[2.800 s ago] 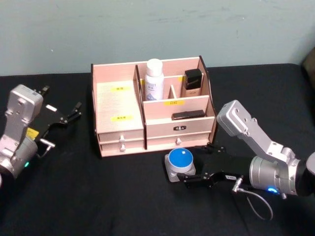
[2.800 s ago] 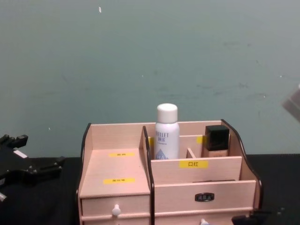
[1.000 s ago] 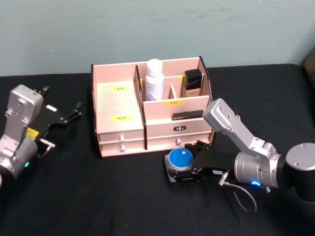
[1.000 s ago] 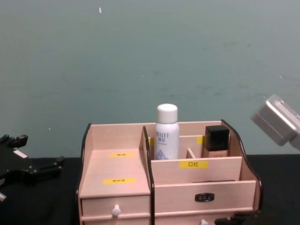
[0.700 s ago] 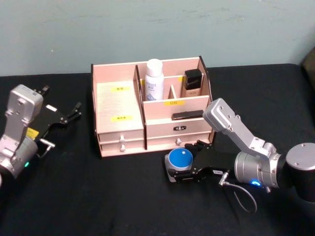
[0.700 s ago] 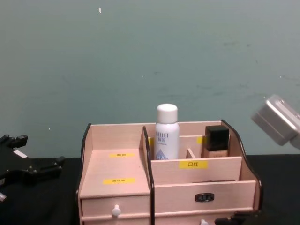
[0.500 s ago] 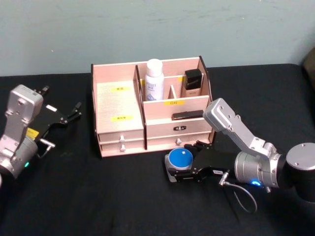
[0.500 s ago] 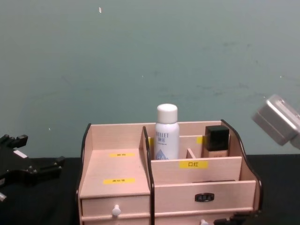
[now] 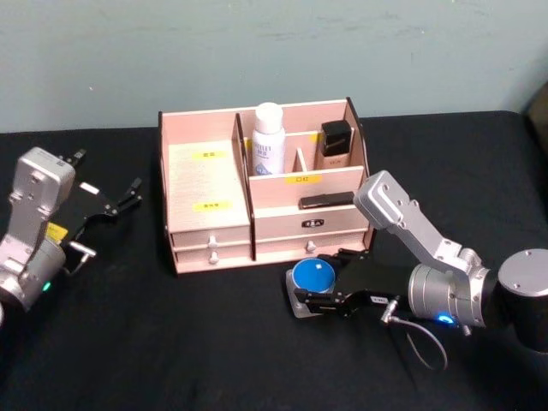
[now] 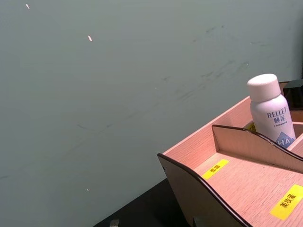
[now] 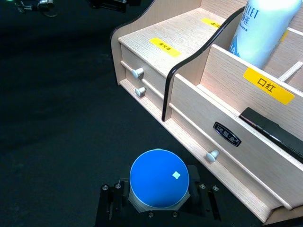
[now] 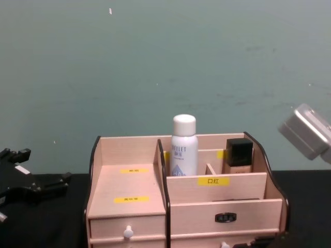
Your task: Pick up the facial cleanser and watermelon frost from the table and place them into the tiered storage box.
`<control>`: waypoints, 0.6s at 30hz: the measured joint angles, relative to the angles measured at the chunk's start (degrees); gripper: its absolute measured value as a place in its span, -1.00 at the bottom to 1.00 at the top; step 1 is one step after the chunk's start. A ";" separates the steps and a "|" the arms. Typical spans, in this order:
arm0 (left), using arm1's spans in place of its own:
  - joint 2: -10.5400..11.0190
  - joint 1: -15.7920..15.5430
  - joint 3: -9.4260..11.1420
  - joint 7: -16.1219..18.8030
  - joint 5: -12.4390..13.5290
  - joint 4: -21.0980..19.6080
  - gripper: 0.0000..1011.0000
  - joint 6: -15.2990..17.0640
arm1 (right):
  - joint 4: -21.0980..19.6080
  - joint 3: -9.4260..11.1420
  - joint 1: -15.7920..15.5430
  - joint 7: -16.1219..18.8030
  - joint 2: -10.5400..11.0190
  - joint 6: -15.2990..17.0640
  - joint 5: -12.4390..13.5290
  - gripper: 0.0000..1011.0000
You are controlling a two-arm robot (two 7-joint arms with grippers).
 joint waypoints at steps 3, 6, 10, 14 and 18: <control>0.00 0.00 0.00 0.00 0.00 0.00 1.00 0.00 | -0.01 0.00 -0.01 0.00 0.00 -0.01 0.03 0.43; 0.00 0.00 0.00 0.00 0.00 0.00 1.00 0.00 | -0.01 0.00 -0.01 0.00 0.00 -0.01 0.04 0.43; 0.00 0.00 0.00 0.00 0.00 0.00 1.00 0.00 | -0.02 0.25 -0.19 0.08 0.00 -0.37 0.20 0.44; 0.00 0.00 0.00 0.00 0.00 0.00 1.00 0.00 | -0.38 0.70 -0.24 0.34 0.11 -0.82 0.61 0.44; 0.00 0.00 0.00 0.00 0.00 0.00 1.00 0.00 | -1.29 1.13 -0.09 0.59 0.37 -1.05 1.00 0.44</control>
